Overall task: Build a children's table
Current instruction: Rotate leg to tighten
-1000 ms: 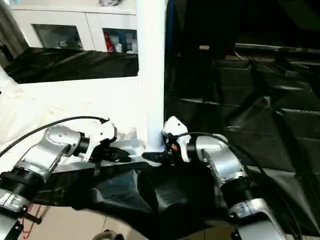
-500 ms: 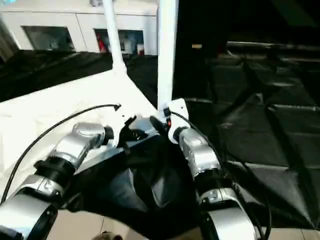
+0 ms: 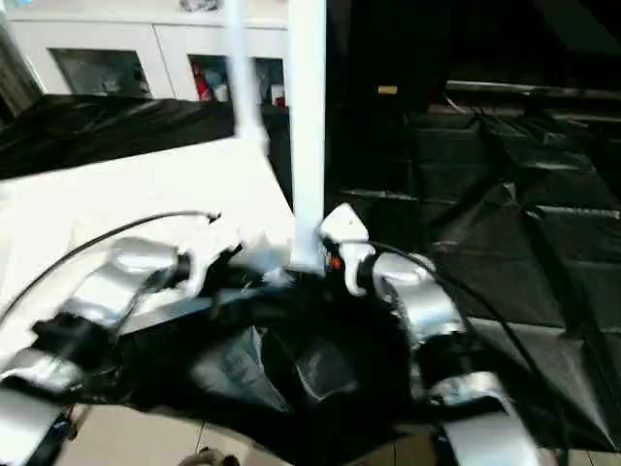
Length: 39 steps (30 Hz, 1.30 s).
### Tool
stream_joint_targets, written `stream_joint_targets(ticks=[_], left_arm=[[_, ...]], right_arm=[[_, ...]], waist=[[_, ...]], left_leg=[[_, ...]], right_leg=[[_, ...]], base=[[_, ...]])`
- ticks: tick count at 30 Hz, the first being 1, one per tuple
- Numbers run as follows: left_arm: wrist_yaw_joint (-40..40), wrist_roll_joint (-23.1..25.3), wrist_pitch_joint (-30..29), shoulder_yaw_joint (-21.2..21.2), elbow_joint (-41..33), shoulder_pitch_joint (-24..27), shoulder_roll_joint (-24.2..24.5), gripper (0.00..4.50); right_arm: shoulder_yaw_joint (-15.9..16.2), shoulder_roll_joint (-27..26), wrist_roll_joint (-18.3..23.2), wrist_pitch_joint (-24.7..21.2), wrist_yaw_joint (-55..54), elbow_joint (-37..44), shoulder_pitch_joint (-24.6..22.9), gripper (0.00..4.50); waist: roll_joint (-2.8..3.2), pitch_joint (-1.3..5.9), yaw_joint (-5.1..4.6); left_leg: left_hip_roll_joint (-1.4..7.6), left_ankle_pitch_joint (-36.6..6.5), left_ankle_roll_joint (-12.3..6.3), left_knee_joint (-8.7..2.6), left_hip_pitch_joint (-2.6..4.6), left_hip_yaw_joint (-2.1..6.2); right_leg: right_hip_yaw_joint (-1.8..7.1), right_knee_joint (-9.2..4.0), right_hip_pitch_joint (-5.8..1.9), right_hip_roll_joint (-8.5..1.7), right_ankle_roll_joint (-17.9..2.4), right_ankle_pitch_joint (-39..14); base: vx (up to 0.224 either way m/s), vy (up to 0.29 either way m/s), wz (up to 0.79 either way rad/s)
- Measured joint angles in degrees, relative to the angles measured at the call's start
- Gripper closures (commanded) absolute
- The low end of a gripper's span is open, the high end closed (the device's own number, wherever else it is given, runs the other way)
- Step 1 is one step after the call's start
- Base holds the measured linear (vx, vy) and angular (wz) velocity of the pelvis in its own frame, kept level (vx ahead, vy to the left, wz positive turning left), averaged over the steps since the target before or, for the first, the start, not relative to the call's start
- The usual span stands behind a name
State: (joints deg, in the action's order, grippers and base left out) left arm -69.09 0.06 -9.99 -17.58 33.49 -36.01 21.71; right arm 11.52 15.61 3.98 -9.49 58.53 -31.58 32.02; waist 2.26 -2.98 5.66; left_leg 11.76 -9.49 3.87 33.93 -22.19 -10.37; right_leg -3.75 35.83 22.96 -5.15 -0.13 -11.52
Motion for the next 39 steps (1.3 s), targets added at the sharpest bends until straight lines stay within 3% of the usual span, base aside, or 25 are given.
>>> stream_joint_targets(ticks=[2, 15, 18, 20, 24, 29, 31, 32, 33, 39], left_arm=[[-2.2, 0.0, 0.7, -0.4, -0.3, 0.2, 1.1, 4.5], [-5.1, -0.1, 1.4, -0.9, -1.1, 0.7, 1.9, 4.5], [-2.0, -0.1, -0.9, 0.4, -0.5, 0.6, 1.0, 4.5], [2.6, 0.3, -2.5, 1.8, 1.8, -0.6, -1.0, 4.5], [11.0, 0.8, -5.1, 3.2, 6.6, -4.1, -5.9, 4.5], [19.0, 1.0, -6.1, 4.5, 11.6, -7.4, -10.9, 4.5], [19.2, 1.0, -6.0, 4.7, 11.6, -7.4, -11.1, 4.5], [19.1, 1.0, -6.0, 4.7, 11.6, -7.4, -11.1, 4.5], [19.0, 1.0, -5.8, 4.7, 11.4, -7.3, -11.0, 4.5], [15.9, 1.4, -3.4, 4.1, 9.0, -5.3, -9.0, 4.5]], right_arm=[[0.8, 1.3, 0.5, -0.1, 3.5, 1.0, -0.3, 0.91], [1.2, 1.7, 1.3, -1.8, 6.5, 2.8, -1.2, 1.71], [-1.1, -1.3, 1.0, -2.4, 0.4, 1.5, -1.5, 1.77], [-3.8, -4.8, 0.7, -2.4, -8.0, -1.2, -0.8, 1.78], [-8.2, -9.1, 0.5, -2.1, -22.2, -6.3, 1.9, 1.78], [-11.7, -12.9, -0.7, -0.6, -35.2, -10.4, 4.6, 1.78], [-11.7, -13.0, -1.2, 0.2, -35.4, -10.5, 4.5, 1.78], [-11.7, -13.0, -1.2, 0.3, -35.3, -10.5, 4.5, 1.22], [-11.7, -13.0, -1.2, 0.4, -35.2, -10.5, 4.5, 1.08], [-10.4, -10.8, -1.2, 1.1, -27.1, -9.1, 3.3, 0.63]], waist=[[0.0, 0.0, 0.18], [-0.03, 0.0, 0.68], [-0.08, 0.02, 0.48], [-0.07, 0.02, -0.17], [-0.17, -0.01, -0.74], [-0.18, 0.0, -0.4], [-0.19, 0.0, -0.35], [-0.19, 0.0, -0.37], [-0.19, 0.0, -0.4], [-0.21, -0.01, -0.56]], left_leg=[[0.0, 0.0, 0.0, 0.01, 0.0, -0.04], [0.0, 0.0, 0.0, 0.01, 0.0, -0.09], [0.01, 0.0, 0.01, 0.02, 0.1, -0.09], [-0.01, 0.0, 0.01, 0.07, 0.15, -0.09], [-0.03, 0.0, 0.02, 0.07, 0.14, -0.08], [-0.03, 0.0, 0.02, 0.01, 0.07, -0.07], [-0.03, 0.0, 0.01, 0.01, 0.01, -0.07], [-0.04, 0.0, 0.0, 0.01, -0.02, -0.08], [-0.05, 0.0, -0.01, 0.01, -0.04, -0.08], [-0.03, 0.0, -0.01, 0.0, -0.03, -0.08]], right_leg=[[0.01, 0.0, 0.0, -0.02, 0.0, 0.0], [0.02, 0.01, 0.02, -0.03, 0.0, 0.0], [0.04, 0.12, 0.01, -0.03, 0.0, 0.0], [0.08, 0.2, 0.0, -0.03, -0.1, 0.0], [0.09, 0.2, 0.03, -0.05, -0.1, 0.1], [0.06, 0.14, 0.05, -0.04, 0.0, 0.1], [0.05, 0.05, 0.05, -0.04, 0.0, 0.0], [0.06, -0.02, 0.04, -0.04, 0.0, 0.0], [0.06, -0.04, 0.04, -0.05, 0.0, 0.0], [0.04, -0.03, 0.06, -0.04, 0.0, 0.0]], base=[[0.0, 0.0, 0.0], [0.0, 0.0, 0.0], [0.0, 0.0, 0.0], [0.0, 0.0, 0.0], [0.0, 0.0, 0.0], [0.0, 0.0, 0.0], [0.0, 0.0, 0.0], [0.0, 0.0, 0.0], [0.0, 0.0, 0.0], [0.0, 0.0, 0.0]])
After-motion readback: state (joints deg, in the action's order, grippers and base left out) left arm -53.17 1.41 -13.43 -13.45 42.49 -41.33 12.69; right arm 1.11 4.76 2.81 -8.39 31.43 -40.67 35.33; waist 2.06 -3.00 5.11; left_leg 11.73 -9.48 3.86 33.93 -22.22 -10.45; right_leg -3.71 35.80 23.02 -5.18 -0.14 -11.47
